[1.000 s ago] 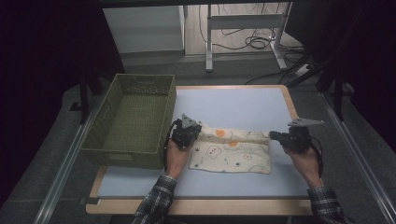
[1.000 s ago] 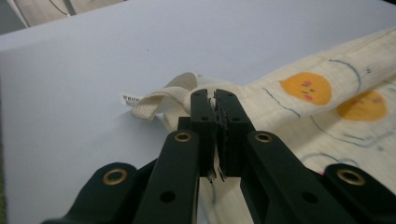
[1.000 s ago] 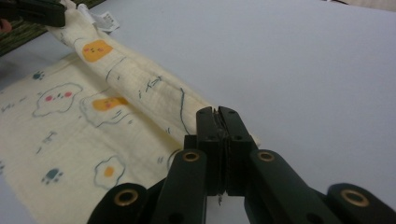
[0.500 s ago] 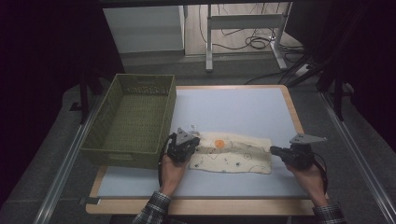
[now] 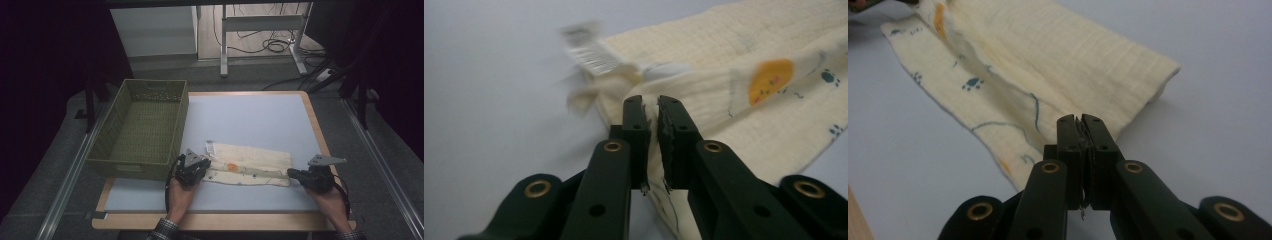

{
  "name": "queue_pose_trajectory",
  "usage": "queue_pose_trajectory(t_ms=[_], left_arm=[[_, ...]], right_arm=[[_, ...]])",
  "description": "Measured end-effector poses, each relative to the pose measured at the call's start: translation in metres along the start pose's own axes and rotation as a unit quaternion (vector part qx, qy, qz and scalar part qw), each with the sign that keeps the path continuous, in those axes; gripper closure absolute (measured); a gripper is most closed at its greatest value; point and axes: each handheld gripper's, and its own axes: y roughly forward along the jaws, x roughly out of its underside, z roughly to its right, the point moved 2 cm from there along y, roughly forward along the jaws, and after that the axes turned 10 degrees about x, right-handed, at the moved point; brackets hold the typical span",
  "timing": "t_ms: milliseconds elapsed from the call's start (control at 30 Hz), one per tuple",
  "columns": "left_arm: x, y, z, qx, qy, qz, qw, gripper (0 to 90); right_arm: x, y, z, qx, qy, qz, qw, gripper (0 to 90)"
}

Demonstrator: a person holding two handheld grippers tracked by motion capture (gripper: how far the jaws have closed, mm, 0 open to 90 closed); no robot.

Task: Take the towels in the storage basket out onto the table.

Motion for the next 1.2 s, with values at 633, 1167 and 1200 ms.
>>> queue_pose_trajectory(t_ms=[633, 1167, 1200], left_arm=[[-0.011, -0.021, 0.013, 0.009, -0.013, -0.001, 0.9999, 48.9], [-0.064, 0.043, -0.037, -0.043, -0.022, -0.034, 0.9982, 50.4], [-0.064, 0.047, -0.040, -0.048, -0.023, -0.040, 0.9978, 49.7]], right_arm=[[-0.009, -0.017, 0.007, 0.017, 0.005, 0.010, 0.9998, 68.6], [-0.063, 0.040, 0.043, 0.074, 0.028, -0.008, 0.9968, 60.7], [-0.062, 0.048, 0.043, 0.077, 0.022, -0.021, 0.9966, 59.8]])
